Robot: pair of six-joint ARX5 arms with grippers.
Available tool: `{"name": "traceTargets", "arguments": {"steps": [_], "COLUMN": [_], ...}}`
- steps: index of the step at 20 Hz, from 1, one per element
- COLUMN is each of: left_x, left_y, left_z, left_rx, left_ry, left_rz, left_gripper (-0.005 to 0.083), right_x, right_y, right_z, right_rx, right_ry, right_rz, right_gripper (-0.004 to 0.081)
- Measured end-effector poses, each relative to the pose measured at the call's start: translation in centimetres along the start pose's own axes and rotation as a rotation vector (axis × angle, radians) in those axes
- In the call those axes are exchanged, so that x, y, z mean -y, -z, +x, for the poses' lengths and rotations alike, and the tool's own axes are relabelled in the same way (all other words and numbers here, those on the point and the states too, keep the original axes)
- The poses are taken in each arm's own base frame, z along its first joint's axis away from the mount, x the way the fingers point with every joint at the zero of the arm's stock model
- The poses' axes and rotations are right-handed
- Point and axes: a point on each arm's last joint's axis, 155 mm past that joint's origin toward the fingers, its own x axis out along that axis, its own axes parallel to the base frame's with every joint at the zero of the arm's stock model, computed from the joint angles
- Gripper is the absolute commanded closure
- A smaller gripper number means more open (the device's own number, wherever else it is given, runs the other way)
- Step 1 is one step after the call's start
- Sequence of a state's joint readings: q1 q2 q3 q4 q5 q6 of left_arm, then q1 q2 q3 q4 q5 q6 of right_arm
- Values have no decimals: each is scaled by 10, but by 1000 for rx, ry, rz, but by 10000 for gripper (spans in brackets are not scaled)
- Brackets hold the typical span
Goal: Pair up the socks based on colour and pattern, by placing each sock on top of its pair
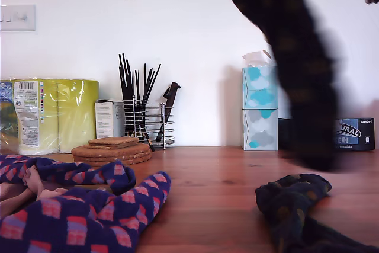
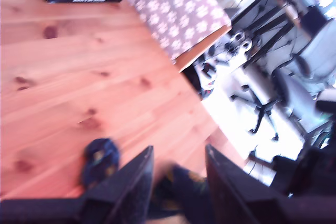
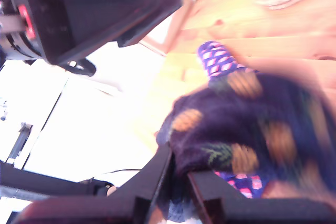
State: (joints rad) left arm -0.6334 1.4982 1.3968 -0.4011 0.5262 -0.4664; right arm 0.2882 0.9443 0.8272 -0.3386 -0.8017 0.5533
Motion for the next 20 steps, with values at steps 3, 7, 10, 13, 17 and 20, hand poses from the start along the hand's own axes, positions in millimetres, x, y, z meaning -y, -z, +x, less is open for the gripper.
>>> {"name": "traceTargets", "arguments": {"steps": [3, 7, 10, 13, 17, 20], "left_x": [-21, -54, -49, -36, -36, -36], "left_y": [29, 63, 69, 87, 134, 158], "left_z": [-11, -49, -85, -117, -144, -159], "left_rx": [-126, -263, -245, -188, -183, -149], "left_ry": [-40, -223, -304, -301, -298, -293], "left_rz": [67, 178, 218, 249, 227, 210], "left_gripper": [795, 795, 795, 795, 795, 795], "right_x": [8, 23, 31, 50, 80, 82], "right_y": [-6, -17, -27, -36, -44, -54], "right_z": [-4, -12, -10, 6, 26, 29], "right_rx": [21, 69, 93, 92, 82, 79], "right_ry": [24, 74, 90, 107, 122, 111], "right_rz": [15, 1, -29, -22, 0, 8], "right_gripper": [782, 782, 782, 782, 782, 782]}}
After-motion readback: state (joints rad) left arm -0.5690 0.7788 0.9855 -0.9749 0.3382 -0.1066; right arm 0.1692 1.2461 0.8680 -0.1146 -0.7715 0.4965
